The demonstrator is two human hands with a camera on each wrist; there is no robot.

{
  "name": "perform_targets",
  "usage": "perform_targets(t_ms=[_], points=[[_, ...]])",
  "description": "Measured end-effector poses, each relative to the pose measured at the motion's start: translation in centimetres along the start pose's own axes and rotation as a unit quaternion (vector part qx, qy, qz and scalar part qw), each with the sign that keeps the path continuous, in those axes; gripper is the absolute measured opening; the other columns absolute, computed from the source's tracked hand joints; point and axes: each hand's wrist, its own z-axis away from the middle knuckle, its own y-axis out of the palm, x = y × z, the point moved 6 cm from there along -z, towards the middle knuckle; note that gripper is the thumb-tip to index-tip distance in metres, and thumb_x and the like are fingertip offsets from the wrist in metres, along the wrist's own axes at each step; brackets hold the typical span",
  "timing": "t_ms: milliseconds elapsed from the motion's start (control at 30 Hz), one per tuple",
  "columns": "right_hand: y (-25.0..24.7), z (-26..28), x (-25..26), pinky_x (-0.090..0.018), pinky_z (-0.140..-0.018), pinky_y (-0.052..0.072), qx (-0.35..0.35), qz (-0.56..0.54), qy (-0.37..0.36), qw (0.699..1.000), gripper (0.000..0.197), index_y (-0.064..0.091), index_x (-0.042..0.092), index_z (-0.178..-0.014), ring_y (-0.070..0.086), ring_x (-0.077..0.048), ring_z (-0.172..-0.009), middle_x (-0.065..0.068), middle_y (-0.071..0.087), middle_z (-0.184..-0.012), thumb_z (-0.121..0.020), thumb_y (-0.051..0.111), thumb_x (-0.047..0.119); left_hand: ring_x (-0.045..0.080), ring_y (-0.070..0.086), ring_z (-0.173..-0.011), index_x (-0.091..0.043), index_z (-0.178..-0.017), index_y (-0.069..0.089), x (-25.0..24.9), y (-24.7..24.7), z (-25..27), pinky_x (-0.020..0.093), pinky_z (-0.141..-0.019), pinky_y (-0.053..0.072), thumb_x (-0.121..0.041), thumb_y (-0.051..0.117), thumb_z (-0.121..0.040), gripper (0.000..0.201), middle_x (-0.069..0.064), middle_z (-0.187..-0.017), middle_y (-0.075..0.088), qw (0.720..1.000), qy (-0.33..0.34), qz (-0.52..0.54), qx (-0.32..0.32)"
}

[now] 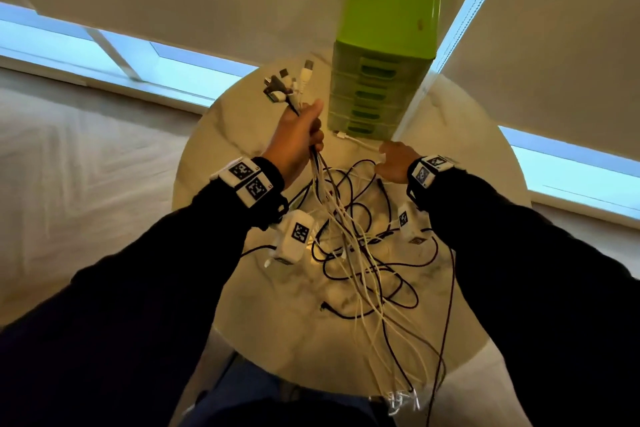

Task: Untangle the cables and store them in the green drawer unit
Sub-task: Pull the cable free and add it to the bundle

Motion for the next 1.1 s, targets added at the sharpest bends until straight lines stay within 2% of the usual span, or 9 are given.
perform_targets(t_ms=[167, 300, 400, 500, 633, 700, 833, 1000, 1100], points=[[1.4, -1.1, 1.3, -0.046, -0.097, 0.043, -0.018, 0.01, 0.008, 1.0, 0.064, 0.033, 0.01, -0.139, 0.05, -0.04, -0.123, -0.019, 0.046, -0.137, -0.088, 0.062, 0.034, 0.006, 0.026, -0.048, -0.024, -0.078, 0.036, 1.0, -0.4, -0.3, 0.023, -0.053, 0.026, -0.02, 0.047, -0.106, 0.03, -0.01, -0.057, 0.026, 1.0, -0.017, -0.003, -0.005], [1.8, -0.4, 1.3, -0.049, -0.101, 0.037, -0.03, 0.06, 0.011, 0.998, 0.037, 0.047, 0.011, -0.129, 0.043, -0.04, -0.124, -0.017, 0.041, -0.134, -0.098, 0.048, 0.032, 0.006, 0.026, -0.048, -0.024, -0.075, 0.033, 1.5, -0.7, 0.0, 0.024, -0.054, 0.028, -0.02, 0.047, -0.106, 0.034, -0.01, -0.057, 0.026, 1.0, -0.023, -0.015, 0.003], [0.7, 1.1, 1.0, -0.046, -0.094, 0.042, -0.053, 0.034, -0.038, 0.997, 0.028, 0.052, 0.009, -0.12, 0.051, -0.039, -0.111, -0.018, 0.047, -0.124, -0.103, 0.04, 0.027, 0.006, 0.028, -0.048, -0.024, -0.074, 0.032, 2.1, -1.3, 0.2, 0.023, -0.053, 0.03, -0.018, 0.047, -0.105, 0.035, -0.01, -0.056, 0.027, 1.0, -0.023, -0.019, 0.0], [-2.0, 4.0, 1.1, -0.039, -0.074, 0.043, -0.149, -0.136, -0.111, 0.973, 0.031, 0.052, 0.006, -0.108, 0.055, -0.032, -0.085, -0.019, 0.059, -0.102, -0.107, 0.031, 0.029, 0.006, 0.035, -0.048, -0.022, -0.077, 0.034, 3.1, -2.6, 0.3, 0.023, -0.054, 0.035, -0.007, 0.052, -0.102, 0.034, -0.007, -0.06, 0.033, 0.999, -0.027, -0.016, -0.027], [-5.6, 10.6, 2.7, -0.027, -0.064, 0.039, -0.317, -0.21, -0.166, 0.91, 0.023, 0.055, 0.018, -0.097, 0.051, -0.018, -0.072, 0.0, 0.056, -0.084, -0.107, 0.039, 0.031, 0.006, 0.04, -0.052, -0.023, -0.08, 0.036, 3.7, -3.5, 0.9, 0.026, -0.059, 0.036, 0.002, 0.061, -0.093, 0.038, -0.006, -0.063, 0.037, 0.998, -0.038, -0.011, -0.046], [-6.2, 13.4, 4.4, -0.024, -0.062, 0.045, -0.337, -0.246, -0.189, 0.889, 0.024, 0.058, 0.018, -0.098, 0.055, -0.017, -0.068, 0.003, 0.058, -0.079, -0.106, 0.041, 0.032, 0.007, 0.037, -0.053, -0.026, -0.078, 0.036, 3.4, -2.9, 1.8, 0.026, -0.061, 0.035, -0.005, 0.069, -0.089, 0.041, -0.008, -0.064, 0.035, 0.999, -0.032, 0.011, -0.028], [-5.3, 16.7, 7.9, -0.033, -0.06, 0.047, -0.325, -0.285, -0.234, 0.871, 0.02, 0.061, 0.016, -0.099, 0.056, -0.016, -0.063, 0.003, 0.059, -0.072, -0.105, 0.046, 0.028, 0.007, 0.029, -0.055, -0.03, -0.073, 0.044, 2.5, -0.7, 3.7, 0.027, -0.062, 0.03, -0.029, 0.082, -0.082, 0.038, -0.01, -0.066, 0.03, 0.999, 0.002, 0.029, 0.039], [-3.0, 17.8, 10.1, -0.043, -0.065, 0.05, -0.304, -0.251, -0.221, 0.892, 0.019, 0.06, 0.017, -0.103, 0.06, -0.025, -0.071, -0.005, 0.067, -0.083, -0.104, 0.045, 0.028, 0.01, 0.037, -0.054, -0.026, -0.083, 0.056, 1.8, 1.4, 5.8, 0.028, -0.058, 0.032, -0.044, 0.065, -0.093, 0.022, -0.007, -0.058, 0.038, 0.997, 0.038, 0.014, 0.071], [-1.9, 18.5, 10.7, -0.047, -0.065, 0.051, -0.297, -0.22, -0.211, 0.905, 0.023, 0.059, 0.019, -0.104, 0.062, -0.026, -0.072, -0.006, 0.069, -0.085, -0.104, 0.042, 0.035, 0.009, 0.041, -0.054, -0.023, -0.092, 0.054, 2.2, 0.9, 6.0, 0.027, -0.057, 0.037, -0.047, 0.045, -0.103, 0.029, -0.005, -0.063, 0.041, 0.999, 0.027, -0.022, 0.031]])
